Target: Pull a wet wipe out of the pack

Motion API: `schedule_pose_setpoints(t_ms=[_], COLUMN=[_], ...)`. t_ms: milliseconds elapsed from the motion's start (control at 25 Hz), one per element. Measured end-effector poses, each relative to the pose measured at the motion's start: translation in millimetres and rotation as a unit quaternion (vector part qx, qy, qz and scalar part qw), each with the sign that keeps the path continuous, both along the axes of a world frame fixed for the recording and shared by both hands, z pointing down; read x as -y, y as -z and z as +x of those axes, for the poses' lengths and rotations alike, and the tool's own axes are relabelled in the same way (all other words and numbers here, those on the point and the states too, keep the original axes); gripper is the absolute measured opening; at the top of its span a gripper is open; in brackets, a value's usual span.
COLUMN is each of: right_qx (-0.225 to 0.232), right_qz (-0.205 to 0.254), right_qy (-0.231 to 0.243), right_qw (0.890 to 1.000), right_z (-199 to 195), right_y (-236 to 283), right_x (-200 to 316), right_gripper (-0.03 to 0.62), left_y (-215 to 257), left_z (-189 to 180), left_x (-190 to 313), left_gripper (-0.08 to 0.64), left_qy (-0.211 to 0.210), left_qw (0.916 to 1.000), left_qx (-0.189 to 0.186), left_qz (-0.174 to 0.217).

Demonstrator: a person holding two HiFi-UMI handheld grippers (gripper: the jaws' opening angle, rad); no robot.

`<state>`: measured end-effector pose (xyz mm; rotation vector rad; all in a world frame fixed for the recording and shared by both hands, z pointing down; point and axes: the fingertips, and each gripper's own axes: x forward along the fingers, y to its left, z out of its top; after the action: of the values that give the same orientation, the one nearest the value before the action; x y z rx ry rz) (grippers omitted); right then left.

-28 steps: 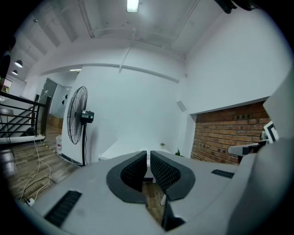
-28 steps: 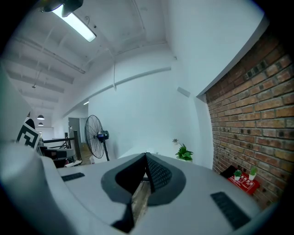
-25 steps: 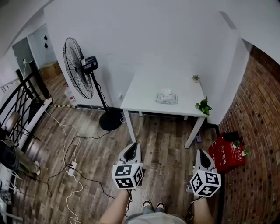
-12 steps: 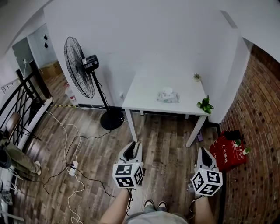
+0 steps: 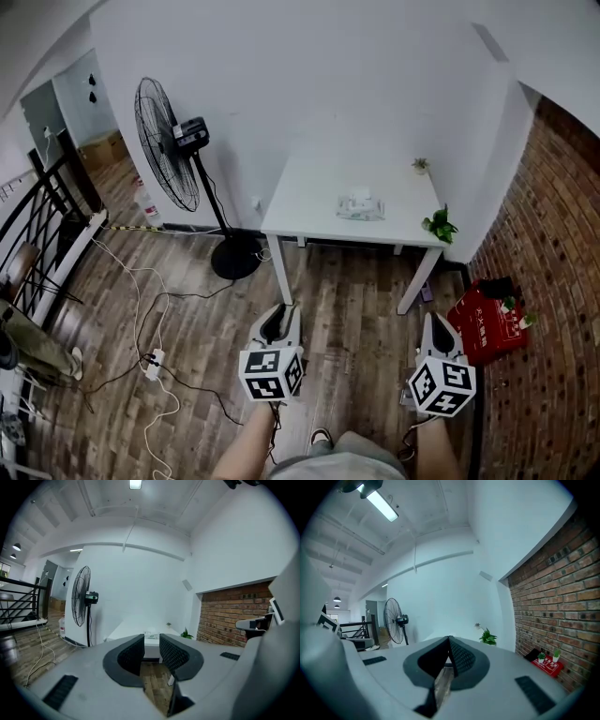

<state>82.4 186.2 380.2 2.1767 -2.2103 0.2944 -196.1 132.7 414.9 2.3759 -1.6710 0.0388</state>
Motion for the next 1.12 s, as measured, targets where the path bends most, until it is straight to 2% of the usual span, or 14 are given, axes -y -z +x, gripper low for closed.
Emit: schedule_pose_setpoints(t_ms=[240,440,1120], right_qx=[0.001,0.008,0.018], right_qz=[-0.009,-0.015,-0.019], right_qy=[0.001,0.0,0.019], right_qw=[1.0,1.0,0.999], right_z=[-1.3,3.6,61.3], right_y=[-7.3,-16.4,-14.9], right_x=[14.0,47.9,210.5], right_gripper=[0.002,0.002,0.002], left_y=[-10.1,-19.2,-3.6], left_z=[-2.0,1.7,50.4], left_x=[13.3,44.7,207.0], left_gripper=[0.087,0.087,0.087], left_qy=[0.005,0.007,0.026], left_qw=[0.9999,0.9997,0.9992], left_qx=[0.004,0.008,0.026], left_qz=[-0.009,-0.02,-0.013])
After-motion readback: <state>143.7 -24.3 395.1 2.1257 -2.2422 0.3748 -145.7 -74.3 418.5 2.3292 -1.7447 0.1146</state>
